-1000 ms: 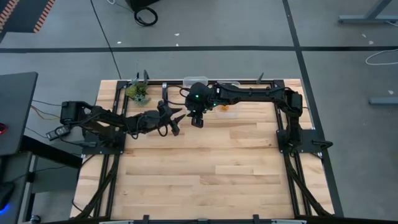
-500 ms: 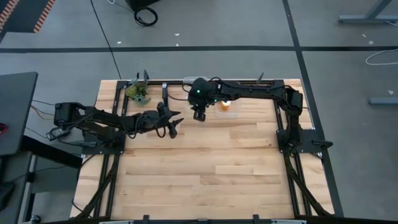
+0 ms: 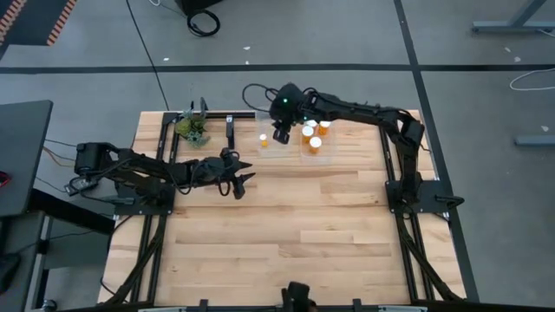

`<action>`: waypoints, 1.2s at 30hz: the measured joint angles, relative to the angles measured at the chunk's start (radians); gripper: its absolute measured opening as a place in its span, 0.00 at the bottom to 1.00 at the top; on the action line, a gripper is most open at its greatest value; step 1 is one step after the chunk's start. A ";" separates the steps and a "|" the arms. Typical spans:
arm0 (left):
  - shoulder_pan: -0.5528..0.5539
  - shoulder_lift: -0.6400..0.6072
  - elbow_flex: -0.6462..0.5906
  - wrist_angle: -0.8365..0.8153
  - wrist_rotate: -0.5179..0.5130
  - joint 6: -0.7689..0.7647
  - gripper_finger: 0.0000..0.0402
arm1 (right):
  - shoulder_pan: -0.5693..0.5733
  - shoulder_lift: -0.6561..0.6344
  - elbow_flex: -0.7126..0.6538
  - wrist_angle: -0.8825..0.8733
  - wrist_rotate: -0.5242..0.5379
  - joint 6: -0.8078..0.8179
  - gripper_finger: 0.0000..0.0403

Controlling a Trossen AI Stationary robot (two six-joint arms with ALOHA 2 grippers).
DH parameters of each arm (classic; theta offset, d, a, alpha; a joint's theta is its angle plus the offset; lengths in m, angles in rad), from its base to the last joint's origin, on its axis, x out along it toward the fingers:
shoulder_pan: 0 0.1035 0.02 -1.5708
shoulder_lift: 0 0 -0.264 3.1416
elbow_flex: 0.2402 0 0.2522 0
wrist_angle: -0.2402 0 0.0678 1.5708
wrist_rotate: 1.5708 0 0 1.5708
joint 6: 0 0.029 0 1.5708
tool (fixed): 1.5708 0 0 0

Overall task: Pick and place medicine bottles into bin by pill shape (circle, oval)
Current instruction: Put the small yellow pill into the left transparent bin

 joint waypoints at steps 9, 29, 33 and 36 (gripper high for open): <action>0.012 0.000 0.000 0.022 -0.005 0.016 0.43 | -0.038 0.000 0.000 0.059 -0.026 -0.024 0.35; 0.081 0.001 0.000 0.069 -0.005 0.088 0.43 | -0.062 0.224 0.409 -0.165 -0.058 -0.090 0.35; 0.081 0.001 0.000 0.063 -0.005 0.105 0.43 | -0.061 0.258 0.425 -0.209 -0.064 -0.090 0.35; 0.081 0.001 0.000 0.063 -0.005 0.109 0.43 | -0.069 0.262 0.418 -0.241 -0.071 -0.082 0.35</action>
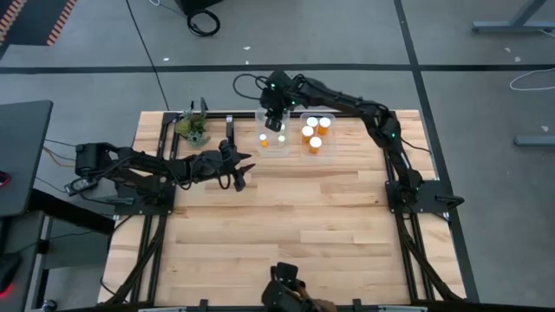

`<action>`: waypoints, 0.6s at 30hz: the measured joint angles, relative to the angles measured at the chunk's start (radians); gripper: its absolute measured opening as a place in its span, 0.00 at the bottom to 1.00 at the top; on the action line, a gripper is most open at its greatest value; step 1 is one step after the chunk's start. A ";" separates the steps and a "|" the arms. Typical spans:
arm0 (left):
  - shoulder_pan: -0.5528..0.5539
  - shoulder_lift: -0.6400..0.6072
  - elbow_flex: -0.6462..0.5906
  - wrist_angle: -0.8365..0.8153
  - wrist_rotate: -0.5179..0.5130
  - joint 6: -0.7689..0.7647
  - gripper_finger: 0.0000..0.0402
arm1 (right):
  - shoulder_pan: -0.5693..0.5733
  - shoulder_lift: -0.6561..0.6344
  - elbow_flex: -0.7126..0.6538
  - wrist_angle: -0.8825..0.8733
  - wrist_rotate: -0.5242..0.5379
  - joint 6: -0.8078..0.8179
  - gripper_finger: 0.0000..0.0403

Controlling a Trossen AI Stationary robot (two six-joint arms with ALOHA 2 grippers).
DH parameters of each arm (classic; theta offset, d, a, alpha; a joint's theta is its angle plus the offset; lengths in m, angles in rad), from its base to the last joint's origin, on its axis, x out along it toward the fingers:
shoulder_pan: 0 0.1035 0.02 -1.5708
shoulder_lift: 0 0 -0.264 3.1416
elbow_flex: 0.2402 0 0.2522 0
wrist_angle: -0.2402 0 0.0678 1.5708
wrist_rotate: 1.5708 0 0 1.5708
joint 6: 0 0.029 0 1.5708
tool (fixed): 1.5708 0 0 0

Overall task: Pick and place medicine bottles into bin by pill shape (circle, oval)
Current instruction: Put the small yellow pill into the left transparent bin

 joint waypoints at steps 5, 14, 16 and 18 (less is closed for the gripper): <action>0.011 0.000 0.000 0.000 0.000 0.003 0.43 | -0.010 -0.001 -0.003 -0.010 -0.005 0.011 0.35; 0.010 0.000 0.000 0.000 0.001 -0.005 0.43 | -0.019 0.073 -0.004 0.015 -0.046 0.013 0.35; 0.010 0.000 0.000 -0.001 0.001 -0.006 0.43 | -0.018 0.106 -0.005 0.031 -0.050 0.014 0.35; 0.010 0.000 0.000 0.000 0.001 -0.006 0.43 | -0.018 0.136 -0.005 0.048 -0.050 0.014 0.35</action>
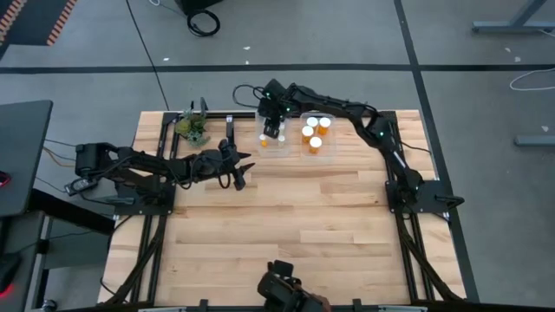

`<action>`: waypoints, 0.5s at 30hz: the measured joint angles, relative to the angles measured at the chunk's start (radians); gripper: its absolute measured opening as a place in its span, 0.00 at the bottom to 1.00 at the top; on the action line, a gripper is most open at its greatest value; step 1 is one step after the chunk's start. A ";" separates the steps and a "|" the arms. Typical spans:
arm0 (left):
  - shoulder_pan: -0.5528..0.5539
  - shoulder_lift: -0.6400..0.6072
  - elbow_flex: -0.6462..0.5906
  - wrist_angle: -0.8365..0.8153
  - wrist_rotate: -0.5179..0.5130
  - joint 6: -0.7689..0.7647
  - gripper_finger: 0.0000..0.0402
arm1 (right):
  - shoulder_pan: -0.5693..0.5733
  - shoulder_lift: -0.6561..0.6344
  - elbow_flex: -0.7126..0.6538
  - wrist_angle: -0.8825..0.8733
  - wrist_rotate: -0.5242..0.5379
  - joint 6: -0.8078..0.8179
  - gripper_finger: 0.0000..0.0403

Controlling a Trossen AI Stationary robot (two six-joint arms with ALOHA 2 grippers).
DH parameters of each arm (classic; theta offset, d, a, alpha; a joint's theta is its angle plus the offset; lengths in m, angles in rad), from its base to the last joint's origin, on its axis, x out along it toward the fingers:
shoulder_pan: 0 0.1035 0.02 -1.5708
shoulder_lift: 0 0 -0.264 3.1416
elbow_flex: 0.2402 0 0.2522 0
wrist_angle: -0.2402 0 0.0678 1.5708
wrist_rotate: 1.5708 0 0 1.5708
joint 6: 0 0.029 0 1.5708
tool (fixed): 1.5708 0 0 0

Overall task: Pick and place medicine bottles into bin by pill shape (circle, oval)
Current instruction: Put the small yellow pill into the left transparent bin

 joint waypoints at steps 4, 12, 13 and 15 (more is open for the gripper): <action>0.000 0.000 0.000 0.000 0.000 0.000 0.43 | 0.002 0.043 0.014 0.010 0.004 -0.003 0.35; 0.000 0.000 0.000 -0.004 0.000 0.000 0.43 | -0.003 0.036 0.017 -0.009 -0.004 -0.001 0.35; 0.000 0.000 0.000 -0.007 0.000 0.000 0.43 | -0.006 0.035 0.017 -0.017 -0.004 0.001 0.35; 0.000 0.000 0.000 -0.013 0.000 -0.002 0.43 | -0.015 0.035 0.017 -0.044 -0.005 0.003 0.35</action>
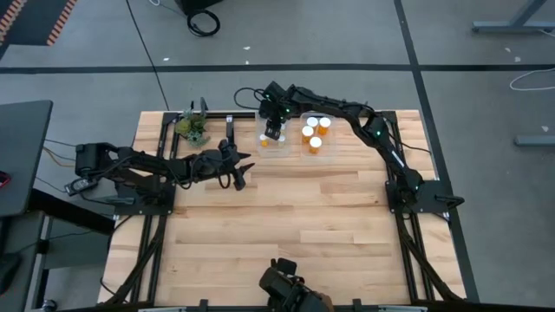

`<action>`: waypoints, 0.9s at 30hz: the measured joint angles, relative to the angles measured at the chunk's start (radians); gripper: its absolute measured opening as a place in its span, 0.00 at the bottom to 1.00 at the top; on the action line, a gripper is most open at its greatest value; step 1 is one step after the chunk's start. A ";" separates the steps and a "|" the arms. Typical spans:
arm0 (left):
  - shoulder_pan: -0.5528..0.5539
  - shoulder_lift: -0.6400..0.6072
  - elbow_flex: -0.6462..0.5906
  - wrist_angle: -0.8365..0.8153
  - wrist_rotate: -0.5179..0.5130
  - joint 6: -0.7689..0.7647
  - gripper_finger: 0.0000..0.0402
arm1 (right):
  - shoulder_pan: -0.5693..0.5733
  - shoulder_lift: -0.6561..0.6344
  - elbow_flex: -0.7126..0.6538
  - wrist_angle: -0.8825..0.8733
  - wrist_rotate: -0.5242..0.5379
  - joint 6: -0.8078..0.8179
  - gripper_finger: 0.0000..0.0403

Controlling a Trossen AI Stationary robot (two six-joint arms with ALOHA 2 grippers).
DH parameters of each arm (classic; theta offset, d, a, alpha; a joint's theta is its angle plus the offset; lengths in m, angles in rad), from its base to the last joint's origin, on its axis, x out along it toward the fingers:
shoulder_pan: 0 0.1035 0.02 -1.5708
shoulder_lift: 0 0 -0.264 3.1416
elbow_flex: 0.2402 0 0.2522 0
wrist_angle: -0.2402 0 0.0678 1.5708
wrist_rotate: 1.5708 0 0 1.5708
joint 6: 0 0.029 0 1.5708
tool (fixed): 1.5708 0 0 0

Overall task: Pick and place medicine bottles into bin by pill shape (circle, oval)
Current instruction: Put the small yellow pill into the left transparent bin

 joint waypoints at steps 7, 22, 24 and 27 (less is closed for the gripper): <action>0.000 0.000 0.000 -0.001 0.000 -0.013 0.43 | -0.008 0.000 0.000 -0.014 -0.017 0.005 0.35; 0.000 0.000 0.000 -0.001 0.000 -0.012 0.43 | -0.006 0.000 0.000 -0.027 -0.029 -0.002 0.41; 0.000 0.000 0.000 -0.002 0.000 -0.012 0.43 | -0.006 0.000 0.000 -0.026 -0.029 -0.002 0.42; 0.000 0.000 0.000 -0.003 0.000 -0.012 0.43 | -0.006 0.000 0.000 -0.026 -0.029 -0.002 0.42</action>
